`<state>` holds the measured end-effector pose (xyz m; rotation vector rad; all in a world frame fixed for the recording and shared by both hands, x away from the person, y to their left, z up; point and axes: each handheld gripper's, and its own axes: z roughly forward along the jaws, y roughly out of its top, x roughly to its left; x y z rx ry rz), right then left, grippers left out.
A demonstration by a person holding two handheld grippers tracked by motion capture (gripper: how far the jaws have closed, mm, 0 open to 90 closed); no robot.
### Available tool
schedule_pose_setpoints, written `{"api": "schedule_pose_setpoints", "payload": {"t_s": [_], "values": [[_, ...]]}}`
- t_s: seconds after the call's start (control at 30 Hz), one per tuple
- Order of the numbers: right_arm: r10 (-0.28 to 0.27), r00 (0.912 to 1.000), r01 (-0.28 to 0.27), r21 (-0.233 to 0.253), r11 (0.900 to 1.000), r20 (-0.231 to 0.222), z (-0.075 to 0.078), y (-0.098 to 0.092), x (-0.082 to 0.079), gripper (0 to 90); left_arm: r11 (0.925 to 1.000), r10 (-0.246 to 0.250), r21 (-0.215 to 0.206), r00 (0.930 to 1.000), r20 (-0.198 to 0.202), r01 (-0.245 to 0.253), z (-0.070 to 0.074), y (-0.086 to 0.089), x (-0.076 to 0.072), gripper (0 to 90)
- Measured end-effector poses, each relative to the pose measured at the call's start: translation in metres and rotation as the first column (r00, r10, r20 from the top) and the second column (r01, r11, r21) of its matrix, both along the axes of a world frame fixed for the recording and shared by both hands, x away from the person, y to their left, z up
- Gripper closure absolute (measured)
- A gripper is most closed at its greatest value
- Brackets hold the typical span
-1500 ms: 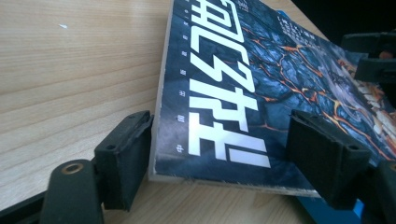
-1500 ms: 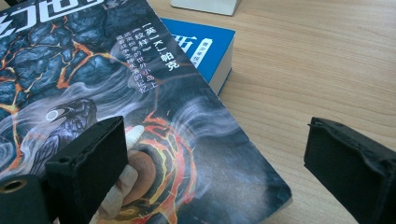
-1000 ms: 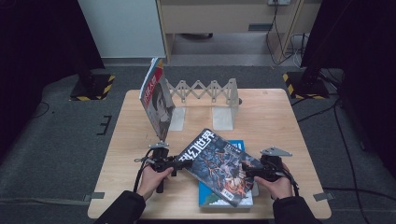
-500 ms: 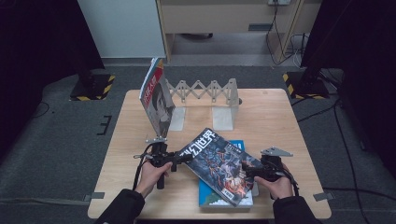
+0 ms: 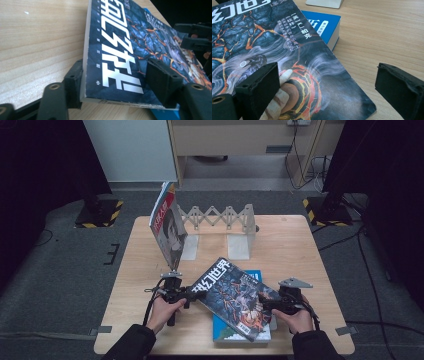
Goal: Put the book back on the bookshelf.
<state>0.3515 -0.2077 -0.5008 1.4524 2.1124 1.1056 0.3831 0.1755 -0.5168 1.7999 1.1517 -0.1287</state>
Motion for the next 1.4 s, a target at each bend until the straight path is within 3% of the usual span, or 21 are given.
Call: {"api": "schedule_pose_setpoints", "payload": {"t_s": [0.13,0.23,0.4,0.5,0.6,0.8,0.87,0.93,0.97,1.07,1.1,1.27,1.4], "values": [[-0.003,1.0000,0.003,0.007,1.000,-0.006,0.000,0.000,0.000,6.0,1.0000,-0.006,0.003,0.9999,-0.011,0.006,-0.004,0.000,-0.003,25.6],[-0.005,1.0000,0.005,0.010,1.000,-0.008,0.000,0.000,0.000,6.0,0.9996,-0.006,-0.028,0.9993,-0.038,0.005,-0.008,-0.002,-0.002,23.5],[-0.004,0.9999,0.004,0.012,1.000,-0.010,0.000,0.000,0.000,6.0,0.9988,-0.009,-0.049,0.9988,-0.047,0.007,-0.010,-0.004,0.001,24.0],[-0.003,0.9999,0.003,0.013,1.000,-0.012,0.000,0.000,0.001,6.0,0.9986,0.001,-0.053,0.9988,-0.048,-0.004,-0.009,-0.003,0.001,28.7],[-0.002,1.0000,0.002,0.010,1.000,-0.010,0.000,0.000,0.000,6.0,0.9990,-0.002,-0.045,0.9998,-0.021,0.001,0.000,-0.001,0.000,31.5],[-0.010,0.9999,0.010,0.016,1.000,-0.013,0.000,0.000,0.000,6.0,0.9929,0.007,-0.119,0.9997,0.025,-0.004,0.016,0.001,-0.002,36.8],[-0.008,0.9999,0.008,0.014,1.000,-0.008,-0.001,-0.001,0.000,6.0,0.9921,0.002,-0.125,0.9992,0.039,0.003,0.020,-0.001,-0.002,37.6],[-0.008,0.9999,0.008,0.016,1.000,-0.011,-0.001,-0.001,0.001,6.0,0.9925,-0.008,-0.122,0.9994,0.034,0.012,0.020,-0.002,-0.001,37.3],[-0.008,0.9999,0.008,0.016,1.000,-0.010,-0.001,-0.001,0.001,6.0,0.9899,-0.022,-0.140,0.9997,0.012,0.023,0.019,-0.003,-0.001,37.6],[-0.009,0.9999,0.009,0.016,1.000,-0.009,-0.001,-0.001,0.001,6.0,0.9909,-0.037,-0.129,0.9993,0.008,0.038,0.018,-0.007,-0.001,39.7],[-0.007,0.9999,0.007,0.013,1.000,-0.008,-0.001,-0.001,0.000,6.0,0.9949,-0.048,-0.088,0.9985,0.026,0.050,0.018,-0.010,-0.001,39.9],[-0.008,0.9999,0.008,0.018,1.000,-0.009,-0.001,0.000,0.001,6.0,0.9943,-0.028,-0.103,0.9996,-0.003,0.027,0.019,-0.008,0.002,50.2],[-0.006,0.9999,0.006,0.012,1.000,-0.011,0.000,0.000,0.000,6.0,0.9950,-0.022,-0.098,0.9995,-0.021,0.020,0.017,-0.007,0.004,52.3]]}}
